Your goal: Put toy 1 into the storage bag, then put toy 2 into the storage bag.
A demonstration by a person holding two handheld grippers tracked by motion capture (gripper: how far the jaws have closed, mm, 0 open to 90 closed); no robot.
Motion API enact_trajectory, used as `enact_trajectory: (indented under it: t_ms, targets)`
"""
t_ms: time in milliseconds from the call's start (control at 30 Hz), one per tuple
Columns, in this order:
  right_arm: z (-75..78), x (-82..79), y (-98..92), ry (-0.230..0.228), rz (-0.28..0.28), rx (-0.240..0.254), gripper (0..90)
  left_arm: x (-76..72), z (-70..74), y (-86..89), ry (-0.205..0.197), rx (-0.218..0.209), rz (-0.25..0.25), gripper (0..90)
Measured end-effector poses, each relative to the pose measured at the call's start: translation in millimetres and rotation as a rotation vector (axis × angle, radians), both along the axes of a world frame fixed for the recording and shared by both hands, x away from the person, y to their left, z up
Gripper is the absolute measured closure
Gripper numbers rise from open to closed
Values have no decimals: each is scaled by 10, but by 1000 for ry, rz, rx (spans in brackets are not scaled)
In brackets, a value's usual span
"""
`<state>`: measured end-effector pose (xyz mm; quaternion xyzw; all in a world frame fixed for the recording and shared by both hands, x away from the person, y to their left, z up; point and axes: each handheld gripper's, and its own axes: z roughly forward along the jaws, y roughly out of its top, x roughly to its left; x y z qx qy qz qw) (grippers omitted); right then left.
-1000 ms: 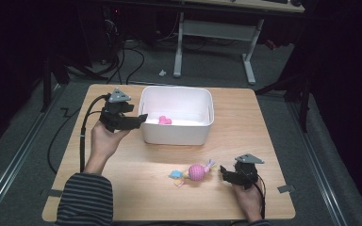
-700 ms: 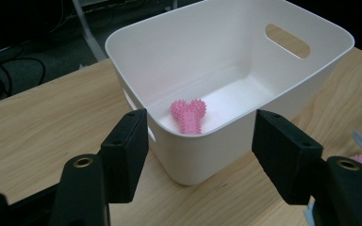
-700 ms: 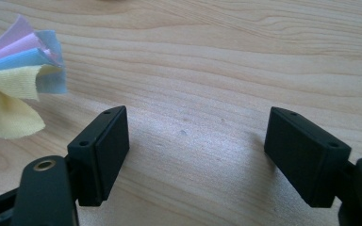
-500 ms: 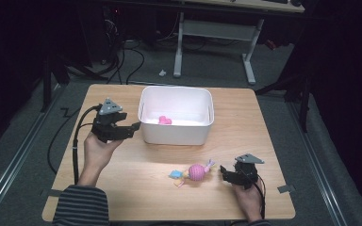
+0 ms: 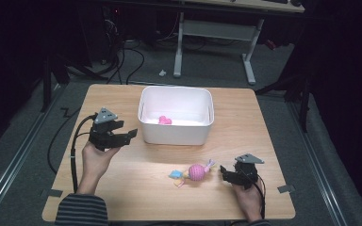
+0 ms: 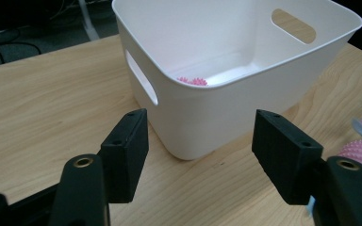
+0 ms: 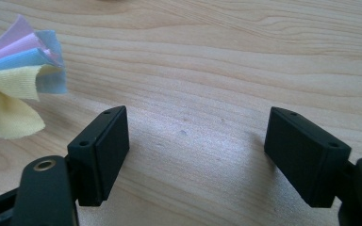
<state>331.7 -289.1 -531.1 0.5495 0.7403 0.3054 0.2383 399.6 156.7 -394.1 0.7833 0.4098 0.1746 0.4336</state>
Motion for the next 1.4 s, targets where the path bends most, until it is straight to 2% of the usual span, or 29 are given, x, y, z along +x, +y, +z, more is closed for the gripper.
enact_trajectory:
  t_ms: [333,467,633,733,967,1067,1167,1233,1400]
  targets:
    - [-1,0,0,0,0,0,226,-46,-182,21,26,-9,7,372]
    - [-1,1,0,-1,1,0,226,-76,-270,-1,34,5,8,371]
    - [0,0,-1,-1,2,-2,226,-96,-427,-50,59,10,0,371]
    - [0,0,0,0,1,-1,227,-103,-525,-90,65,38,7,370]
    - [0,0,1,0,0,0,227,-113,-743,-135,93,33,15,369]
    - [0,0,1,0,0,0,227,-128,-855,-155,104,45,24,369]
    - [0,0,1,0,0,0,227,-130,-918,-158,116,41,26,367]
    - [0,0,2,0,0,1,227,-134,-960,-167,112,56,36,367]
    - [0,-1,2,0,0,0,226,-138,-1076,-172,121,64,56,369]
